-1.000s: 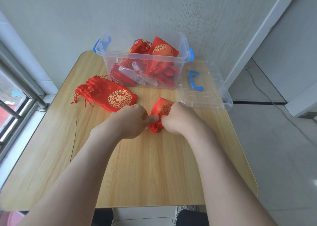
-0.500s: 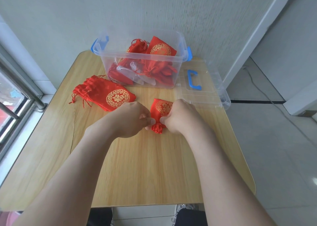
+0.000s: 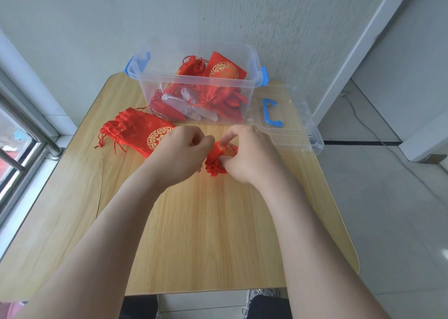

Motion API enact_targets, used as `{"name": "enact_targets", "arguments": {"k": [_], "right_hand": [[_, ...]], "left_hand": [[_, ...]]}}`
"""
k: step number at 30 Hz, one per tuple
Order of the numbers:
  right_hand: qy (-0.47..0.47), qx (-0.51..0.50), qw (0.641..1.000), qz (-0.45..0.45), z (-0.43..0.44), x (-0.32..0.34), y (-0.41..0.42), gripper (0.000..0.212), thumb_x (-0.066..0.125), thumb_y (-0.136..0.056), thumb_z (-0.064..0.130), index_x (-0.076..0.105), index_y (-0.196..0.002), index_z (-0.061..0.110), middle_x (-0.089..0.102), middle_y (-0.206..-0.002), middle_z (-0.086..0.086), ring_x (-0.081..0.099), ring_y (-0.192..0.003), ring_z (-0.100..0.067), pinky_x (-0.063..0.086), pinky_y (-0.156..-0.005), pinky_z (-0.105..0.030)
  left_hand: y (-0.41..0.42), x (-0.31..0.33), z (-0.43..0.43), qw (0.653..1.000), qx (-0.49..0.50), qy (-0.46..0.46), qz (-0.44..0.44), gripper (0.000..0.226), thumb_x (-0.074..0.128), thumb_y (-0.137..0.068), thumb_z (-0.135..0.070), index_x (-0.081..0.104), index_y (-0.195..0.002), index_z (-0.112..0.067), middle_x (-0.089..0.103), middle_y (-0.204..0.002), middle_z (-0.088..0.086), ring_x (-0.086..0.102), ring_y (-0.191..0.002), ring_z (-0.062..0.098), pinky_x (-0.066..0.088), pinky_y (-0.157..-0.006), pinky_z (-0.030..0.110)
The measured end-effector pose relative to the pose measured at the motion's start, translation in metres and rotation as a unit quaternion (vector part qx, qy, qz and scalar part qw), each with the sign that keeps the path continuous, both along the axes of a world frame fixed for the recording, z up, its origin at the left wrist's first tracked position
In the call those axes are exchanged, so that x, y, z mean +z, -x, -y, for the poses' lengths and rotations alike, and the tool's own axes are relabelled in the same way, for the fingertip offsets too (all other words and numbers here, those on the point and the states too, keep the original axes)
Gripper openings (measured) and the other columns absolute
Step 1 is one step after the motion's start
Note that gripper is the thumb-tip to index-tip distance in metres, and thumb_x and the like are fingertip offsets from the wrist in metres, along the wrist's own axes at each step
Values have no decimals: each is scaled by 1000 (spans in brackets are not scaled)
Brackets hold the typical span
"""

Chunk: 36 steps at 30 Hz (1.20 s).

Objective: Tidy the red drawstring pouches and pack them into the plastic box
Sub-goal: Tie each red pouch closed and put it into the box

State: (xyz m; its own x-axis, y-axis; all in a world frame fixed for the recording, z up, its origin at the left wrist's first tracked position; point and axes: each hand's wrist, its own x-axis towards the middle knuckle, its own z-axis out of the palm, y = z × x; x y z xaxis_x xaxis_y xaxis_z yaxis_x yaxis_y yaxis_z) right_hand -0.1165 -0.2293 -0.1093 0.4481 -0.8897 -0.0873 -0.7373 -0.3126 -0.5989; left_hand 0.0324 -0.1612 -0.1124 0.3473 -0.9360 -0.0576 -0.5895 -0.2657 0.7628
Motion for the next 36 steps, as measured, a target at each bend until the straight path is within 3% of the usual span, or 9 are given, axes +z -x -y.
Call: {"name": "enact_targets", "arguments": {"k": [4,9,14,19,23,26,29,34,36], "right_hand": [[-29,38,999,-9,1,1,-1,16,71,-94,20,80,-91,33,66,-78,10,66,-71,-12,47,-54,-24],[-69,35,997,9,4,-2,0,8,72,-95,29,81,-94,28,65,-74,10,62,-66,-7,43,-50,-20],[-80,9,995,62,4,-4,-3,9,71,-100,34,75,-108,32,70,-95,3,68,-81,-12,44,-55,-24],[-125,15,981,150,3,3,-6,21,65,-102,31,83,-93,24,80,-89,5,76,-89,-17,61,-75,-33],[-156,8,968,195,0,7,-7,15,77,-95,25,83,-82,21,79,-74,5,76,-69,-9,54,-58,-19],[-114,-22,972,205,2,3,-10,11,83,-91,27,80,-80,24,75,-66,6,76,-66,-11,60,-63,-28],[-114,-34,973,197,3,1,-12,12,83,-87,28,79,-77,22,78,-75,1,78,-75,-19,67,-76,-41],[-125,-53,974,182,3,4,-14,15,77,-82,27,77,-73,16,78,-73,1,78,-75,-20,66,-71,-43],[-128,-69,972,185,2,6,-14,20,76,-85,29,75,-70,15,73,-65,7,72,-68,-13,58,-61,-32]], "left_hand": [[-2,3,1,975,34,-9,-220,38,66,-103,-29,71,-96,8,77,-95,22,64,-66,18,61,-63,35],[-5,7,0,950,40,-54,-306,23,66,-103,-31,65,-101,-8,81,-96,13,53,-57,12,53,-55,27],[-6,3,0,957,29,-89,-276,33,59,-107,-38,65,-88,-12,62,-76,4,45,-55,13,49,-55,29],[-6,0,3,959,60,-76,-268,35,49,-112,-32,63,-90,-10,56,-82,8,42,-63,17,44,-55,32],[-5,-1,4,968,37,-68,-239,35,48,-113,-32,62,-89,-10,55,-84,8,44,-64,17,44,-58,32],[-2,1,3,970,32,-56,-234,31,49,-112,-34,60,-91,-14,56,-79,2,45,-63,15,44,-57,30],[-3,2,3,970,42,-46,-236,30,53,-111,-35,60,-91,-13,57,-79,3,47,-68,19,46,-58,29],[-6,2,0,965,41,-22,-258,26,63,-107,-34,63,-93,-12,70,-78,1,51,-69,20,48,-56,29],[-7,3,-2,962,35,-27,-269,22,66,-105,-33,67,-98,-11,76,-82,1,50,-67,17,49,-54,26]]}}
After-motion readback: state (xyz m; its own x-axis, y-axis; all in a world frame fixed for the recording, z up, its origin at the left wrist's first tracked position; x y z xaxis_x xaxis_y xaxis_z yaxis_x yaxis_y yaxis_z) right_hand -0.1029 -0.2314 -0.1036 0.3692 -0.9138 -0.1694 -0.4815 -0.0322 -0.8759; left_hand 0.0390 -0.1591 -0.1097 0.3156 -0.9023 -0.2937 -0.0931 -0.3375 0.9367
